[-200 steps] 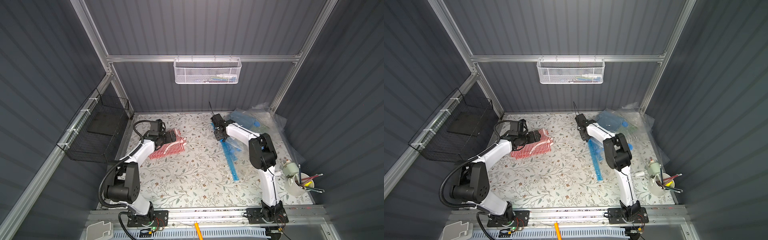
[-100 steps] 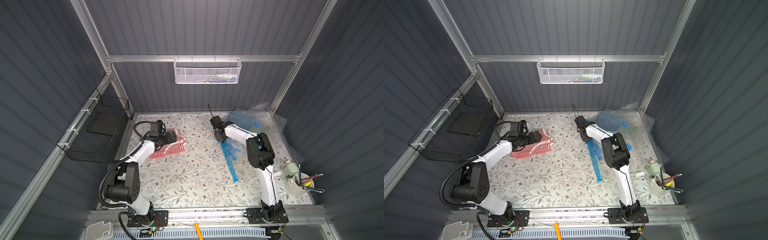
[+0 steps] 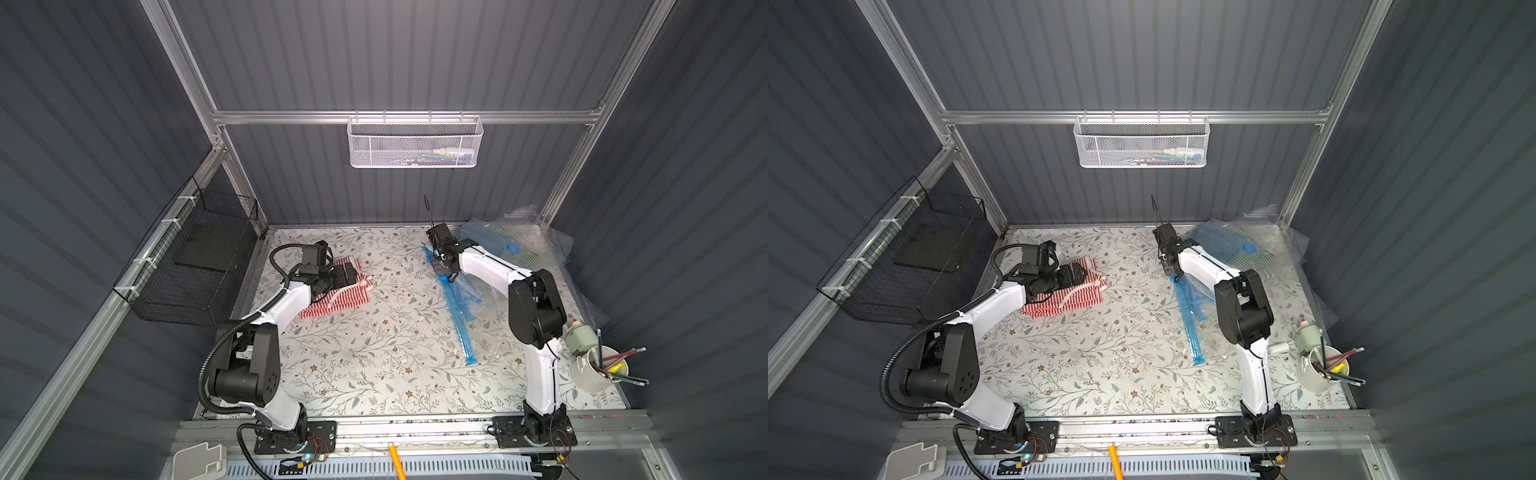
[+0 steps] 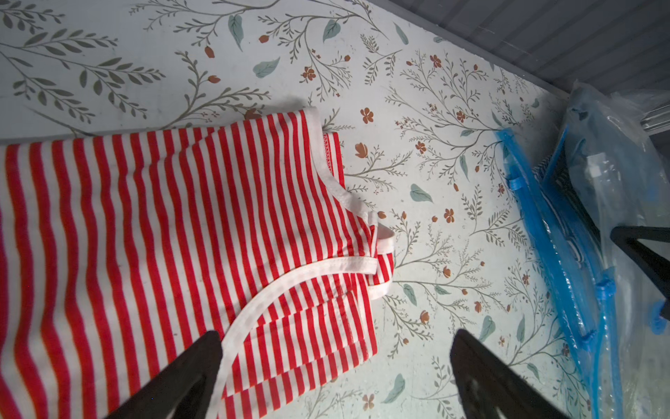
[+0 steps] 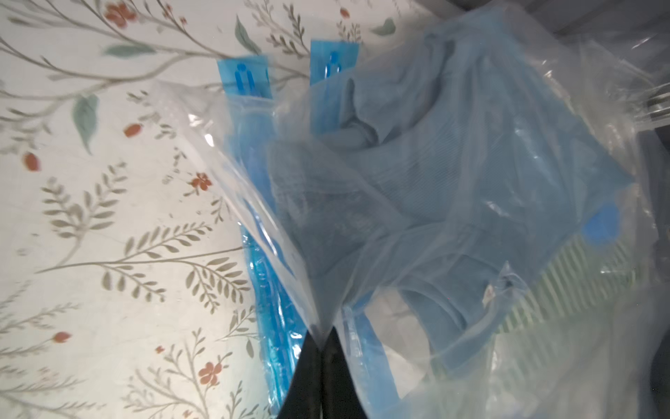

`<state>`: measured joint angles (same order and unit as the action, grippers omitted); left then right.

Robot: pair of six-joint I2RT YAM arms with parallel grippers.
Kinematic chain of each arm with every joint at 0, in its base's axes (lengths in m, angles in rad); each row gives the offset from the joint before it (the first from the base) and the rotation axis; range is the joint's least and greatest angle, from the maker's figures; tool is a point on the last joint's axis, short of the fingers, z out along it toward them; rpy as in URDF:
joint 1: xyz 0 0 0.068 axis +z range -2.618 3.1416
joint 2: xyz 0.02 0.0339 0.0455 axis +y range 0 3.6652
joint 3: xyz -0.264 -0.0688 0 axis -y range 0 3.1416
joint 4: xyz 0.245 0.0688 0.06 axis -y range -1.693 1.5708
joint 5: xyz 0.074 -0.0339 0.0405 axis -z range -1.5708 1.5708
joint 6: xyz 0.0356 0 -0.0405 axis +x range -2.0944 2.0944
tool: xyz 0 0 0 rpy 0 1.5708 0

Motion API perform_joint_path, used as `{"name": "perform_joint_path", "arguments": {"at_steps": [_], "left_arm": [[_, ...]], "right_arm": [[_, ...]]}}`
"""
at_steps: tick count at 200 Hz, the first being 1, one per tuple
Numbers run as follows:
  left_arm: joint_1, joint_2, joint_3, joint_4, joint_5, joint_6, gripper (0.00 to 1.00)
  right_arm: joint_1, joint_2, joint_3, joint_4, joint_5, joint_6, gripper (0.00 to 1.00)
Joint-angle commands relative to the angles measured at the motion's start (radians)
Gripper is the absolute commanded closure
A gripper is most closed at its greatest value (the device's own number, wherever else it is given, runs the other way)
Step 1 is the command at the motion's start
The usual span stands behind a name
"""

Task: Take the tank top out of the vacuum bag
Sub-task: Move the vacuum bag to the vacuum bag, then open the vacuum bag at the center of the board.

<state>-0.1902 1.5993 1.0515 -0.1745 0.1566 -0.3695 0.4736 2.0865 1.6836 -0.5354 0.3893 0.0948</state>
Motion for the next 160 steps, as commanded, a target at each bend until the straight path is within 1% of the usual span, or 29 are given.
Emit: {"name": "perform_joint_path", "arguments": {"at_steps": [1,30,53,68,76,90,99,140,160], "left_arm": [[-0.01,0.031,-0.003,0.011,0.029,-0.014,0.0],[-0.02,0.036,-0.006,0.019,0.036,-0.019,0.0],[-0.032,0.04,-0.008,0.038,0.057,-0.025,0.0],[-0.042,0.045,-0.012,0.053,0.069,-0.027,0.0],[-0.048,0.048,-0.014,0.061,0.071,-0.028,0.0],[-0.061,0.051,-0.021,0.069,0.076,-0.032,0.0],[-0.069,0.051,-0.025,0.07,0.077,-0.035,0.0],[-0.084,0.035,-0.056,0.075,0.078,-0.043,0.0],[-0.084,0.022,-0.07,0.06,0.052,-0.039,0.0]], "right_arm": [[0.005,-0.07,-0.031,0.022,-0.091,0.058,1.0],[0.012,-0.146,-0.095,0.019,-0.182,0.124,1.0],[0.015,-0.196,-0.153,0.053,-0.353,0.201,1.0],[0.029,-0.207,-0.178,0.088,-0.41,0.24,1.0],[0.04,-0.198,-0.176,0.09,-0.414,0.241,1.0],[0.074,-0.166,-0.146,0.064,-0.359,0.232,1.0],[0.089,-0.142,-0.12,0.052,-0.353,0.227,1.0],[0.121,-0.073,-0.025,0.058,-0.42,0.259,1.0],[0.128,-0.015,0.045,0.009,-0.405,0.259,1.0]]}}
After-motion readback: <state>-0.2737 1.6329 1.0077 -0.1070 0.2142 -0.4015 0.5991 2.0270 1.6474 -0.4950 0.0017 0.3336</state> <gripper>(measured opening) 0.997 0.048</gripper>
